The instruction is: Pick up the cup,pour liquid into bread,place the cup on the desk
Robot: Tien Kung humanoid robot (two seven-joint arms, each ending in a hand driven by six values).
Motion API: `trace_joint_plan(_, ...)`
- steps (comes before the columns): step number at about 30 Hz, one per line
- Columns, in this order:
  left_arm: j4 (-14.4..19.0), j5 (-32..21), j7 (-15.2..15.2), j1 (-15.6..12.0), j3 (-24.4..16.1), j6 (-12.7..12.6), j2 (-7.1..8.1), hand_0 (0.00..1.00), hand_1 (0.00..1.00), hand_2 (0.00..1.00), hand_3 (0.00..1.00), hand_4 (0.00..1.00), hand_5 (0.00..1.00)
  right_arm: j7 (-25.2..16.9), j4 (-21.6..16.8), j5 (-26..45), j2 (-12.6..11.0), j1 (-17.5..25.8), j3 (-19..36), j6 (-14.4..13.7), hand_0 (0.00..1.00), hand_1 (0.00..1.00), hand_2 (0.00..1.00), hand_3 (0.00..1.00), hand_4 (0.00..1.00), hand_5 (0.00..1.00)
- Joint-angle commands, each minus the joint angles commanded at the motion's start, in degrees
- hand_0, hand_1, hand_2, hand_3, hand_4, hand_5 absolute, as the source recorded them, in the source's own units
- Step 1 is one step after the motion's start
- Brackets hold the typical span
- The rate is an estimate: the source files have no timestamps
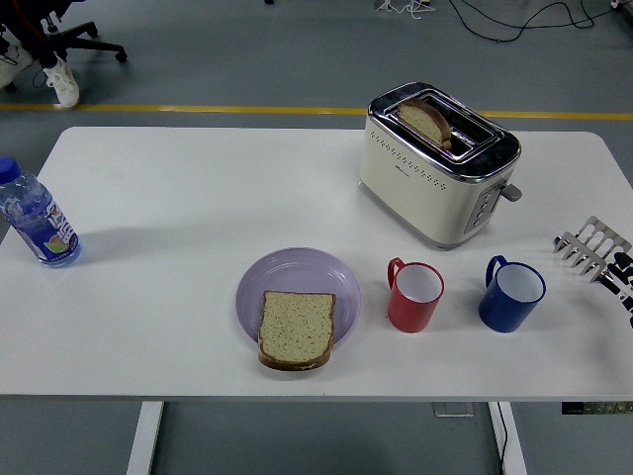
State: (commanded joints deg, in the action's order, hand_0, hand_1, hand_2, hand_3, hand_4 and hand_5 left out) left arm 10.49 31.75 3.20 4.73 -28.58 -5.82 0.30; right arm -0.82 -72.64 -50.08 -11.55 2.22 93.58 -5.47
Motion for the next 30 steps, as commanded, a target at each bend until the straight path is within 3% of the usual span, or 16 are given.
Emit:
trace_joint_plan(2,0.0,0.0,0.0,0.0,0.1,0.0,0.02,0.628,0.604,0.614,0.567,0.383,0.998,-0.4,-0.2,-1.7,-0.1,0.2,-0.3,-0.4,0.897,0.857,0.946,0.998,0.998,0.136)
trace_joint_plan(13,0.0,0.0,0.1,0.1,0.0,0.2,-0.04,0.628,0.604,0.613,0.565,0.378,0.998,-5.6,-6.9,-11.3,-1.4,6.9,-6.9,-8.2,0.912,0.87,0.959,0.998,0.998,0.117)
trace_joint_plan(22,0.0,-0.2,0.2,0.3,0.4,0.4,-0.11,0.627,0.603,0.614,0.563,0.377,0.998,-6.9,-10.2,-13.8,-1.7,9.6,-13.5,-10.7,0.918,0.875,0.962,0.998,0.998,0.12)
trace_joint_plan(30,0.0,-0.3,0.2,0.5,0.6,0.4,-0.11,0.627,0.6,0.606,0.561,0.374,0.996,-8.0,-9.0,-15.2,-1.7,7.7,-16.5,-12.2,0.916,0.872,0.957,0.998,0.998,0.123)
